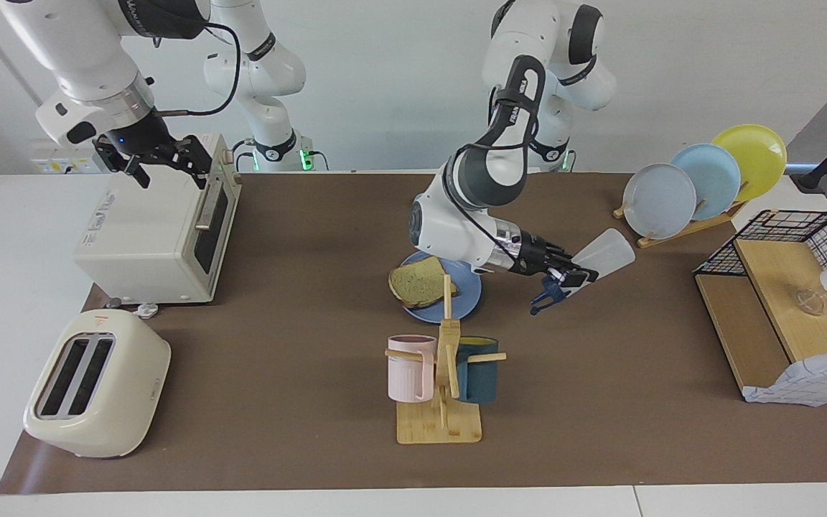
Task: Put bread on plate and add seasoning
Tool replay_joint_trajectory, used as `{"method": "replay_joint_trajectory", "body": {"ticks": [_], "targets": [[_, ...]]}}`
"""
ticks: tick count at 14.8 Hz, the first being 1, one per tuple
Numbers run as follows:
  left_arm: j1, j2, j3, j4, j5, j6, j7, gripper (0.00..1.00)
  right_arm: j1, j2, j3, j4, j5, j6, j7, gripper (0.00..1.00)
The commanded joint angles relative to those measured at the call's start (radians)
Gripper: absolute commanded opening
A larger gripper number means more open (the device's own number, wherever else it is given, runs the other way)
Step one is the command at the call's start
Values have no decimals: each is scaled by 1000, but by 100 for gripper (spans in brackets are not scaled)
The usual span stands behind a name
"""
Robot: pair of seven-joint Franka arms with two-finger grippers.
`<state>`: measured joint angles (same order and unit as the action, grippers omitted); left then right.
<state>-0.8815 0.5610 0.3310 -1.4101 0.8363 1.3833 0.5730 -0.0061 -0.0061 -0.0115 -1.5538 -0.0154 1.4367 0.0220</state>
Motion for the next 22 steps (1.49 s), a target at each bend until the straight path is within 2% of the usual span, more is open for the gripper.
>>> {"method": "replay_joint_trajectory", "body": {"ticks": [1,4,8,13,19,22], "targets": [[24,-119,-7,-61,-39,40,-5,0,-8,-12,1,-19,20,8,-11,100],[56,-252,-7,-99,-78,66,1,0,-8,-12,1,-19,20,8,-11,100],[94,-348,-6,-93,-175,79,-12,0,-8,-12,1,-19,20,8,-11,100],[203,-486,-6,-98,-380,161,-67,0,-8,-12,1,-19,20,8,-11,100],[220,-526,-6,-113,-514,287,-341,0,-8,-12,1,-19,20,8,-11,100],[222,-559,-6,-192,-539,419,-476,0,-8,-12,1,-19,20,8,-11,100]]}}
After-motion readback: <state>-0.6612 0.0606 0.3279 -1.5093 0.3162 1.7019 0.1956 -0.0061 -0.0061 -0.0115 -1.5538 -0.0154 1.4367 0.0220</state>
